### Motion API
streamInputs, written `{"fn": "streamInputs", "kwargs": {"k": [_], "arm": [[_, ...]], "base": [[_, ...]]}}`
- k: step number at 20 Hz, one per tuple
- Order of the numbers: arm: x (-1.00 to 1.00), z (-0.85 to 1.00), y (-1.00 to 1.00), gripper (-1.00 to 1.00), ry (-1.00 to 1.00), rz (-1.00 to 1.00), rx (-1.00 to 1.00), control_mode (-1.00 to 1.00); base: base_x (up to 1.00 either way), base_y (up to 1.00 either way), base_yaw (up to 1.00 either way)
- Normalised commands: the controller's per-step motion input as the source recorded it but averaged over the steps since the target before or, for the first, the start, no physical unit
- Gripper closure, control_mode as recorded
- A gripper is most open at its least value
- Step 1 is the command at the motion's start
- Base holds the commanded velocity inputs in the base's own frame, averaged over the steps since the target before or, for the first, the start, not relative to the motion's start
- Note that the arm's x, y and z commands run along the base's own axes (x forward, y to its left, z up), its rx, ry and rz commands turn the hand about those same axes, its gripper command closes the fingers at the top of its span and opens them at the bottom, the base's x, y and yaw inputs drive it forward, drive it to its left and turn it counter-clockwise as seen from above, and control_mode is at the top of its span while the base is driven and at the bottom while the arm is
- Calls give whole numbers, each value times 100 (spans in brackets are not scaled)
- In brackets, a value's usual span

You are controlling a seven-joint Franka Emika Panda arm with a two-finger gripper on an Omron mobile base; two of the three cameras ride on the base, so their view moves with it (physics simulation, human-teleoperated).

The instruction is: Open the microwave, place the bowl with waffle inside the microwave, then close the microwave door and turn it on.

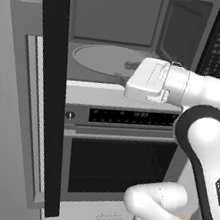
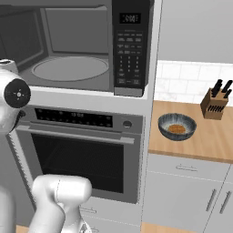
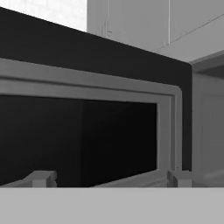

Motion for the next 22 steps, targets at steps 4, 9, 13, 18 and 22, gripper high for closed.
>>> {"fn": "streamInputs", "kwargs": {"k": [4,9,13,18,22], "arm": [[0,21,-100,-100,9,-27,-1,-100],[0,18,-100,-100,18,-32,-7,-100],[0,8,-100,-100,18,-35,-7,-100],[-4,0,-100,-100,16,-32,-2,-100],[-23,-2,-100,-100,10,-22,0,-100]], "base": [[0,0,0],[0,0,0],[0,0,0],[0,0,0],[0,0,0]]}}
